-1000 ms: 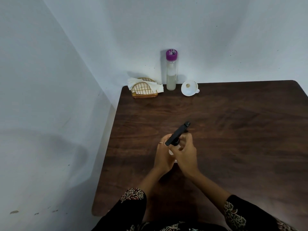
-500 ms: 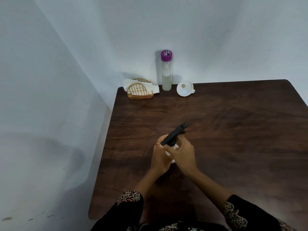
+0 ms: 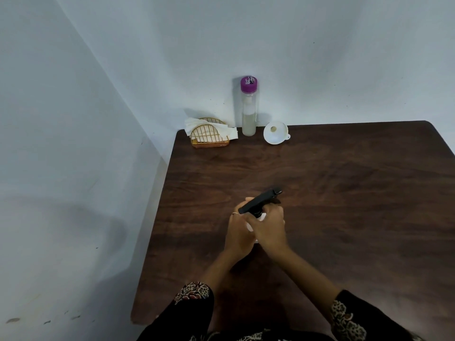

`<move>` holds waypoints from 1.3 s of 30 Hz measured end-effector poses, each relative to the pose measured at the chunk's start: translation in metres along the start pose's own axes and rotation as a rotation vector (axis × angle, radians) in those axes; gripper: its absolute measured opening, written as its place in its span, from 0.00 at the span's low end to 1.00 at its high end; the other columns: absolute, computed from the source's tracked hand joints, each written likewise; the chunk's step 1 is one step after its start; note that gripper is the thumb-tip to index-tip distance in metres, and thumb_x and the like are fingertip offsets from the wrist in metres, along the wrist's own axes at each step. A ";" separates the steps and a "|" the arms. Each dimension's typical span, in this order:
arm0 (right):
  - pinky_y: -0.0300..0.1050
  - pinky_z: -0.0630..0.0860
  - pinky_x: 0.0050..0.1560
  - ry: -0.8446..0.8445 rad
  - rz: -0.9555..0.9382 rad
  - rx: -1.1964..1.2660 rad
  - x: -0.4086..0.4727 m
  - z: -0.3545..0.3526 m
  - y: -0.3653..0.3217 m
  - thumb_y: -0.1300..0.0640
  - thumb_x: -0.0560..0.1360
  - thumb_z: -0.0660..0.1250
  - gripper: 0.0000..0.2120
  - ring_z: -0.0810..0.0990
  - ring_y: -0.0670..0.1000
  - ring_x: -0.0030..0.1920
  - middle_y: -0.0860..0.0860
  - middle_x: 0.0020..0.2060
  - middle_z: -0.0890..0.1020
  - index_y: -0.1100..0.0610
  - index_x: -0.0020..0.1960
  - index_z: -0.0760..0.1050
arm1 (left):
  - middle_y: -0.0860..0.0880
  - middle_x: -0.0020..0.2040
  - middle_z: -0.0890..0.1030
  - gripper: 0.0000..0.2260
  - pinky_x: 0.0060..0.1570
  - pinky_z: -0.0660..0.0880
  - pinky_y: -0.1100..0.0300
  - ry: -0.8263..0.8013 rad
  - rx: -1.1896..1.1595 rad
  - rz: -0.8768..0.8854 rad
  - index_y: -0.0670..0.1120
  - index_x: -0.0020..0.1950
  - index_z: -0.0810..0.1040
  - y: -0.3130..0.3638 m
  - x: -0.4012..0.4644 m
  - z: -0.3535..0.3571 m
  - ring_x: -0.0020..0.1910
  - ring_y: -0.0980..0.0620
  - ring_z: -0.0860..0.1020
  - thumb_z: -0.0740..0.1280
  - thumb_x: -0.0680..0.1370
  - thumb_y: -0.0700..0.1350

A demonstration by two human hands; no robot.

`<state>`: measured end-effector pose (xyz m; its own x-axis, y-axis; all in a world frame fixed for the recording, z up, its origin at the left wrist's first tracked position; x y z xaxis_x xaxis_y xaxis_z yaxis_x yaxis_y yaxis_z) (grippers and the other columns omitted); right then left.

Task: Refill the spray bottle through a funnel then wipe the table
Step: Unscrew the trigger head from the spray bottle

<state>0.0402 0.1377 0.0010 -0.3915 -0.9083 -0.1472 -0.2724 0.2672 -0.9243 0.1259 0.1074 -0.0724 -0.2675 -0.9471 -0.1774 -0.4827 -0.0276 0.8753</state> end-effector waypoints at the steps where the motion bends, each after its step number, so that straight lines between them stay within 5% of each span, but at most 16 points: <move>1: 0.47 0.73 0.62 0.026 -0.025 -0.066 -0.001 -0.001 -0.003 0.61 0.71 0.71 0.17 0.72 0.48 0.61 0.45 0.52 0.76 0.54 0.60 0.78 | 0.51 0.48 0.80 0.09 0.40 0.73 0.71 -0.005 0.008 -0.003 0.47 0.52 0.76 0.002 -0.001 -0.001 0.46 0.58 0.79 0.66 0.74 0.48; 3: 0.34 0.70 0.61 -0.080 -0.058 -0.088 -0.001 0.001 -0.008 0.63 0.74 0.67 0.21 0.71 0.43 0.58 0.46 0.58 0.74 0.54 0.66 0.72 | 0.51 0.50 0.79 0.08 0.41 0.74 0.68 0.000 -0.023 -0.022 0.48 0.54 0.74 0.005 -0.002 -0.004 0.48 0.56 0.79 0.65 0.75 0.44; 5: 0.21 0.69 0.48 -0.307 -0.035 -0.021 -0.001 0.004 -0.012 0.65 0.77 0.63 0.22 0.72 0.39 0.58 0.48 0.69 0.69 0.57 0.70 0.66 | 0.51 0.55 0.77 0.17 0.45 0.76 0.64 0.019 -0.023 -0.033 0.49 0.58 0.73 0.002 -0.001 -0.004 0.52 0.54 0.78 0.65 0.71 0.54; 7: 0.17 0.67 0.43 -0.444 -0.020 0.006 -0.002 0.002 -0.014 0.65 0.78 0.61 0.21 0.71 0.42 0.63 0.50 0.73 0.64 0.59 0.71 0.64 | 0.53 0.59 0.76 0.24 0.53 0.77 0.58 0.009 0.030 -0.013 0.52 0.60 0.72 -0.005 0.000 0.000 0.56 0.55 0.76 0.64 0.68 0.61; 11: 0.24 0.71 0.39 -0.198 0.011 0.028 -0.003 -0.011 -0.012 0.62 0.74 0.68 0.11 0.77 0.34 0.42 0.54 0.55 0.81 0.62 0.56 0.77 | 0.54 0.56 0.78 0.22 0.52 0.79 0.51 -0.016 0.085 -0.053 0.56 0.58 0.73 -0.021 0.003 0.008 0.55 0.52 0.78 0.64 0.68 0.65; 13: 0.27 0.70 0.41 0.006 0.022 0.042 -0.009 -0.017 -0.006 0.60 0.70 0.73 0.09 0.78 0.34 0.42 0.43 0.44 0.82 0.56 0.49 0.79 | 0.54 0.55 0.79 0.21 0.50 0.79 0.51 -0.017 0.083 -0.028 0.56 0.56 0.74 -0.020 0.004 0.008 0.53 0.51 0.78 0.63 0.69 0.66; 16: 0.25 0.70 0.44 0.142 -0.026 0.087 -0.019 -0.018 -0.004 0.61 0.69 0.73 0.12 0.78 0.36 0.45 0.39 0.41 0.79 0.49 0.48 0.76 | 0.54 0.55 0.78 0.17 0.49 0.78 0.56 -0.010 0.067 -0.002 0.55 0.56 0.74 -0.005 0.001 0.002 0.52 0.54 0.78 0.64 0.70 0.61; 19: 0.29 0.70 0.46 0.128 -0.103 0.021 -0.022 -0.014 -0.005 0.63 0.71 0.71 0.13 0.77 0.37 0.46 0.41 0.44 0.79 0.51 0.52 0.76 | 0.52 0.54 0.77 0.22 0.46 0.74 0.66 0.011 -0.025 0.009 0.49 0.56 0.74 0.015 -0.005 -0.006 0.50 0.57 0.77 0.61 0.67 0.59; 24: 0.33 0.74 0.48 0.041 -0.232 -0.105 -0.018 -0.014 -0.010 0.62 0.74 0.67 0.08 0.79 0.42 0.45 0.48 0.44 0.82 0.59 0.54 0.77 | 0.51 0.59 0.75 0.29 0.54 0.75 0.58 0.007 -0.001 0.002 0.50 0.59 0.72 0.015 -0.007 -0.005 0.56 0.54 0.75 0.55 0.65 0.64; 29: 0.47 0.76 0.55 -0.113 -0.283 -0.150 -0.003 -0.022 -0.030 0.57 0.75 0.64 0.09 0.79 0.49 0.52 0.50 0.49 0.82 0.57 0.55 0.75 | 0.52 0.62 0.74 0.27 0.57 0.74 0.55 0.001 0.117 -0.040 0.52 0.64 0.68 0.001 -0.003 -0.002 0.60 0.53 0.73 0.65 0.69 0.63; 31: 0.46 0.77 0.53 -0.145 -0.303 -0.117 0.000 -0.028 -0.042 0.56 0.74 0.66 0.08 0.80 0.47 0.49 0.49 0.46 0.83 0.57 0.52 0.77 | 0.51 0.66 0.70 0.28 0.60 0.71 0.55 0.003 0.131 -0.031 0.51 0.68 0.66 0.002 -0.003 -0.003 0.63 0.52 0.70 0.68 0.71 0.58; 35: 0.40 0.77 0.52 -0.101 -0.343 0.017 0.001 -0.049 -0.067 0.61 0.74 0.69 0.09 0.81 0.44 0.51 0.45 0.48 0.83 0.55 0.54 0.78 | 0.51 0.69 0.67 0.35 0.60 0.72 0.50 0.020 0.087 0.011 0.50 0.69 0.66 0.006 -0.006 -0.006 0.64 0.49 0.69 0.62 0.66 0.66; 39: 0.41 0.78 0.52 -0.015 -0.357 0.158 0.004 -0.070 -0.095 0.62 0.73 0.70 0.10 0.82 0.47 0.50 0.49 0.47 0.84 0.57 0.53 0.79 | 0.55 0.66 0.68 0.28 0.59 0.73 0.49 0.039 0.100 0.057 0.58 0.66 0.70 0.005 -0.005 -0.005 0.60 0.50 0.71 0.63 0.67 0.65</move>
<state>0.0030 0.1314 0.1127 -0.2830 -0.9402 0.1896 -0.2500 -0.1186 -0.9610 0.1287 0.1101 -0.0652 -0.2651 -0.9580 -0.1098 -0.5488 0.0563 0.8340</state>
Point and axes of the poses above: each hand's wrist, its own x-axis towards the middle knuckle, its own z-axis out of the palm, y = z × x, the point moved 7 cm from there along x, towards the middle knuckle
